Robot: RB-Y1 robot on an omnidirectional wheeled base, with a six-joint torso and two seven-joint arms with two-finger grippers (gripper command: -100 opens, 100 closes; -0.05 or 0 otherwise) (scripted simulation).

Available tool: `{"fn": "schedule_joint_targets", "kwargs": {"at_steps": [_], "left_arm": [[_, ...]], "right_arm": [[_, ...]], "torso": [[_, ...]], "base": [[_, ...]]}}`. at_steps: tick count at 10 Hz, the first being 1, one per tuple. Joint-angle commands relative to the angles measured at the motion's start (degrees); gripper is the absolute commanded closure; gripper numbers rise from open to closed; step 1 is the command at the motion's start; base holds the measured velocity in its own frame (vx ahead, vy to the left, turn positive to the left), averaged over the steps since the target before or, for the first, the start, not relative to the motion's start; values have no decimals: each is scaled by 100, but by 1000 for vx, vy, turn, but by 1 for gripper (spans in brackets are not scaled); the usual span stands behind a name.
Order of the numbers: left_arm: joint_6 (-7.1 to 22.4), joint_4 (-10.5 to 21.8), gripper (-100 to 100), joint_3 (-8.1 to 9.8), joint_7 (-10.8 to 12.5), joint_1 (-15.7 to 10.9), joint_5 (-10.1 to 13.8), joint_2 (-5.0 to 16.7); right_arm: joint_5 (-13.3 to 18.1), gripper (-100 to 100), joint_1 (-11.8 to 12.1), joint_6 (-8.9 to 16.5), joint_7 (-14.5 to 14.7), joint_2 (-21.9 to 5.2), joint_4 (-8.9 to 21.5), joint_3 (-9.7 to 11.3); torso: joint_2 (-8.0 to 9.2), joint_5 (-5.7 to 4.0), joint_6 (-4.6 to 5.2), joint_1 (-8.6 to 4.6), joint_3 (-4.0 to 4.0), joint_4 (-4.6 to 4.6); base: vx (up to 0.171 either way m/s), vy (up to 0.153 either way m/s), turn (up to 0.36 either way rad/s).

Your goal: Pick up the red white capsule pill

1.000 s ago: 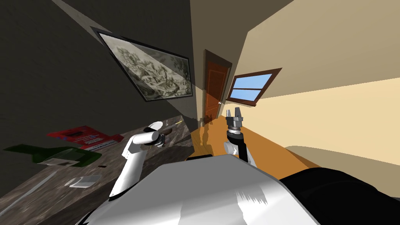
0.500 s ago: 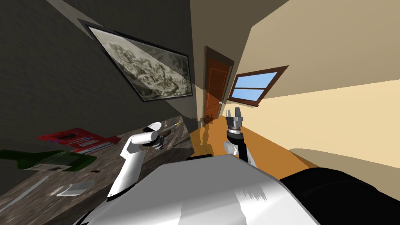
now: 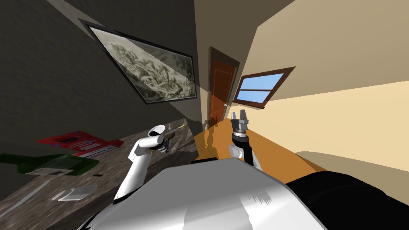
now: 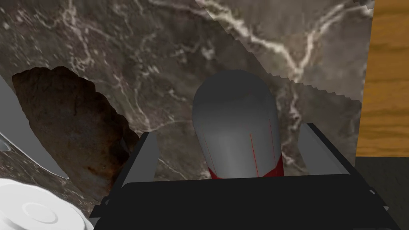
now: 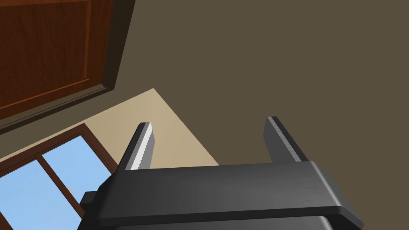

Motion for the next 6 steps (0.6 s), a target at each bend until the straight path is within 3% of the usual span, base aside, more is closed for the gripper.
{"fn": "schedule_joint_targets", "kwargs": {"at_steps": [1,5,6], "left_arm": [[0,0,100,0,0,0,0,0],[5,2,100,4,8,2,1,-1],[5,1,0,3,7,3,1,-1]], "right_arm": [[0,0,0,0,0,0,0,0],[0,0,0,0,0,0,0,0],[0,0,0,0,0,0,0,0]], "torso": [[0,0,0,0,0,0],[-5,-1,5,0,-3,-1],[-5,-1,4,0,-3,-1]], "base": [[0,0,0],[0,0,0],[0,0,0]]}}
